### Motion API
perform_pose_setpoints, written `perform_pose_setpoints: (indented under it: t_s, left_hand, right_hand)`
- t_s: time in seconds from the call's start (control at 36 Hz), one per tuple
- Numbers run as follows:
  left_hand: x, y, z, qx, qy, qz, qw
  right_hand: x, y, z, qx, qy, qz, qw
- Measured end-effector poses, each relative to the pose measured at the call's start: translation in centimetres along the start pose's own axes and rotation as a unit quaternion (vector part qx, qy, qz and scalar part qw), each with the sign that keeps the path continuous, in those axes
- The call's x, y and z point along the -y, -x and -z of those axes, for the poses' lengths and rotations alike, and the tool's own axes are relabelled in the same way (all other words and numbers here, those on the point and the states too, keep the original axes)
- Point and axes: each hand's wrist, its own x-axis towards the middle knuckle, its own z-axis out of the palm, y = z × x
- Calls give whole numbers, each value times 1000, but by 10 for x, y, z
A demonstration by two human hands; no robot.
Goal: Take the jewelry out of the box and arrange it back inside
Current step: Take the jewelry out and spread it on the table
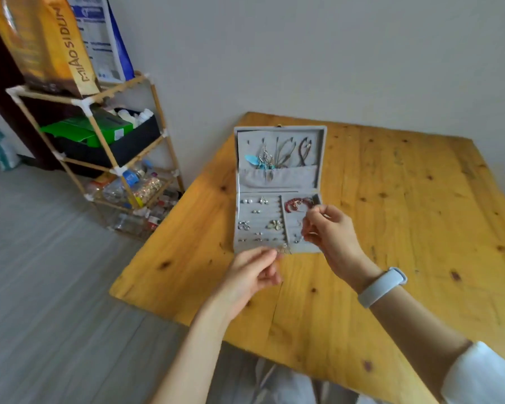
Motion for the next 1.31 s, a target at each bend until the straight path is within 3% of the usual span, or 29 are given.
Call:
perform_pose_setpoints:
  t_s: [0.17, 0.31, 0.42, 0.53, 0.64, 0.83, 0.92, 1.0, 1.08, 1.14, 1.22, 1.31]
  left_hand:
    - [44, 22, 9, -106, -89, 6, 990]
    - [48, 25, 4, -113, -137, -7, 984]
    - [47, 26, 0, -119, -119, -18, 986]
    - [44, 27, -4, -115, -75, -53, 989]
    - [36, 25, -10, -101, 90, -62, 989]
    - [36, 26, -10, -53, 247, 16, 967]
    - [39, 25, -13, -61, 243, 25, 968]
    - [43, 25, -12, -71, 225, 20, 972]
    - [41, 28, -4, -82, 158, 14, 984]
    - [37, 30, 6, -89, 101, 0, 991]
    - [29, 31, 20, -101, 45, -20, 994]
    - [24, 30, 31, -112, -54, -39, 991]
  right_hand:
    - [-54, 36, 34, 12, -125, -124, 984]
    - [-57, 46, 43, 59, -286, -210, 933]
    - [-46, 43, 49, 97, -349, -215, 907]
    - [-39, 42, 53, 142, -284, -222, 922]
    - [-43, 45, 52, 191, -170, -237, 937]
    - [-46, 47, 45, 209, -104, -196, 952]
    - [-45, 45, 43, 211, -135, -180, 951]
    - [-43, 43, 44, 175, -250, -196, 932]
    - [-41, 39, 48, 138, -298, -216, 920]
    - [-44, 37, 51, 152, -253, -237, 926]
    - [-48, 39, 50, 216, -87, -254, 939]
    - [-54, 44, 36, 225, 50, -233, 945]
